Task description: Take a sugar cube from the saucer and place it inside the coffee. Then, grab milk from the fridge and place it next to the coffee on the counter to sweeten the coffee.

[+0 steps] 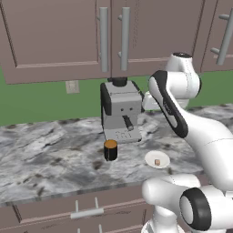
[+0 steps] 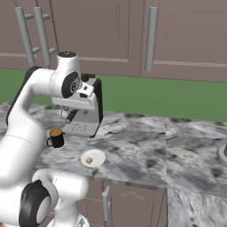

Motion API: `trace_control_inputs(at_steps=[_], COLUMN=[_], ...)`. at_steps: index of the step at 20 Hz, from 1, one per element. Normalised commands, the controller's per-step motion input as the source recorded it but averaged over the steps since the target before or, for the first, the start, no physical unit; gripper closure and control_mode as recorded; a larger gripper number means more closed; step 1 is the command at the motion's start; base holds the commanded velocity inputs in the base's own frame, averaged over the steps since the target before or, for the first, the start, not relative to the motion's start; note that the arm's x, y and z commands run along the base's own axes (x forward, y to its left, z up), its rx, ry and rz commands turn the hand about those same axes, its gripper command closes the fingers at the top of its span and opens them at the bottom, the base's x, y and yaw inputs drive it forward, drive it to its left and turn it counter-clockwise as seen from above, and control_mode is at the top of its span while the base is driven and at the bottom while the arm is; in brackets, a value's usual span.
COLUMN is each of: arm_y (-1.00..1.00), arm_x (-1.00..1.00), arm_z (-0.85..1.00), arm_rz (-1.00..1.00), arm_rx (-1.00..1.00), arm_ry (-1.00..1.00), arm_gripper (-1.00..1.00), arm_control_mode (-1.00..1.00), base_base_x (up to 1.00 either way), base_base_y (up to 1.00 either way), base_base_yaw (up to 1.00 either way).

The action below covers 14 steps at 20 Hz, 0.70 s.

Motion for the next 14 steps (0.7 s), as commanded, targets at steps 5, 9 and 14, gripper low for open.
trace_control_inputs(at_steps=[5, 9, 14], arm_y=[0.00, 0.00, -0.06], arm_x=[-0.23, -0.15, -0.04], arm_z=[-0.97, -1.00, -0.83], arm_rz=[-0.05, -0.09, -0.09], arm_rx=[0.00, 0.00, 0.00], arm_ry=[0.19, 0.16, 0.04], arm_gripper=[-1.00, -1.00, -1.00], arm_control_mode=[-1.00, -1.00, -1.00], base_base_x=[0.00, 0.00, 0.00], base_base_y=[0.00, 0.00, 0.00], base_base_yaw=[0.00, 0.00, 0.00])
